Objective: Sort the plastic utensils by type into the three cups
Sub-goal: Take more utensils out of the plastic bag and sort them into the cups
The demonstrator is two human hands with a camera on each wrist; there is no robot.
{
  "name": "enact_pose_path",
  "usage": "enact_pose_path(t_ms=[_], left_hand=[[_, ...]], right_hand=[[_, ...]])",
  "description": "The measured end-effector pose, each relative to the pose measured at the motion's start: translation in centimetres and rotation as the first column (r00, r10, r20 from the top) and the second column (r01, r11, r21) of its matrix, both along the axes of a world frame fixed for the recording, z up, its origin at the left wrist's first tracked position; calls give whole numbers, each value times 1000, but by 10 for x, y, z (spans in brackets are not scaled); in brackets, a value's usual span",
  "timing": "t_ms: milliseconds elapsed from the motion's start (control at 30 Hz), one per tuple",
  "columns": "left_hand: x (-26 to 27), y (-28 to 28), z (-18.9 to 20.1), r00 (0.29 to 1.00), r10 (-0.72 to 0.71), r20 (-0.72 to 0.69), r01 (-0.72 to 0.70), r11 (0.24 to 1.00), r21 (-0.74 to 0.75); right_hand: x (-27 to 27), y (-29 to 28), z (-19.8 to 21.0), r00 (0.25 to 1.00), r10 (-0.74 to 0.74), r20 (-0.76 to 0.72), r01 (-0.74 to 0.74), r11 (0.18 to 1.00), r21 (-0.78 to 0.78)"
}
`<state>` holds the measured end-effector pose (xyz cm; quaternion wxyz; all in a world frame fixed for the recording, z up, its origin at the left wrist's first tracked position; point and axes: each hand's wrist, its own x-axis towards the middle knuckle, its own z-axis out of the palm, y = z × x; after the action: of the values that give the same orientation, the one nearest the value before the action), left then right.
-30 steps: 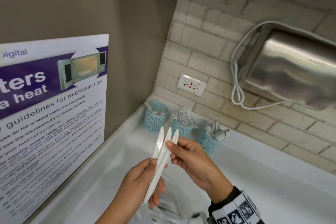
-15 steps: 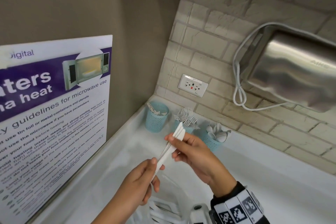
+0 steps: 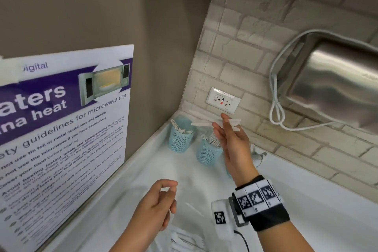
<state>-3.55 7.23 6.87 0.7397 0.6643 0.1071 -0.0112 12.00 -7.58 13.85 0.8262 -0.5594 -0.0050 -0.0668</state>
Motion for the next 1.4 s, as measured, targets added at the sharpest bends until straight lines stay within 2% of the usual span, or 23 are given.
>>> enact_pose_path(t_ms=[133,333,533,633,700,800,867,933,1000,1033,1100,1167,1200,1267,1333,1400], left_hand=[[-1,5,0,1000,22,3,-22,1000,15],[-2,10,1,999,41,1,-41,999,18],[0,11,-2,1000,6,11,-7,999,34],[0,10,-6,998,-30,49,26,995,93],[0,12,-9,991,-75,108,49,974,221],[0,13,-17,961,-237,142,138,857,497],[0,12,-18,924,-380,35,266,707,656],[0,11,-22,885,-452,-111,377,556,741],[1,11,-30,861,-476,-177,426,487,762],[3,11,-35,859,-478,-182,425,468,775],[6,12,-43,871,-468,-148,389,474,790],[10,12,-46,879,-469,-87,340,489,803],[10,12,-45,880,-472,-49,320,515,795],[9,9,-43,891,-455,-8,296,565,770],[6,6,-41,900,-435,11,280,599,751],[3,3,-38,905,-424,40,259,622,739]], right_hand=[[28,14,-10,997,0,-71,1,1000,20],[54,31,-36,979,23,-202,-66,976,-209],[60,29,-47,975,73,-212,-140,937,-321],[52,26,-38,978,104,-180,-157,936,-316],[40,24,-29,982,112,-150,-151,947,-283],[8,21,-14,986,146,-84,-166,929,-331],[-19,18,-7,981,185,-62,-195,900,-391],[-48,15,-4,964,258,-69,-261,857,-443],[-75,10,-6,927,362,-102,-358,767,-532],[-88,8,-10,904,406,-136,-402,694,-597],[-110,5,-22,861,470,-193,-431,475,-768],[-126,1,-45,821,511,-254,-400,198,-895],[-133,-1,-56,811,503,-299,-390,83,-917],[-144,0,-75,805,427,-412,-421,-77,-904],[-150,3,-90,791,331,-515,-473,-204,-857],[-154,7,-102,758,236,-608,-541,-293,-788]])
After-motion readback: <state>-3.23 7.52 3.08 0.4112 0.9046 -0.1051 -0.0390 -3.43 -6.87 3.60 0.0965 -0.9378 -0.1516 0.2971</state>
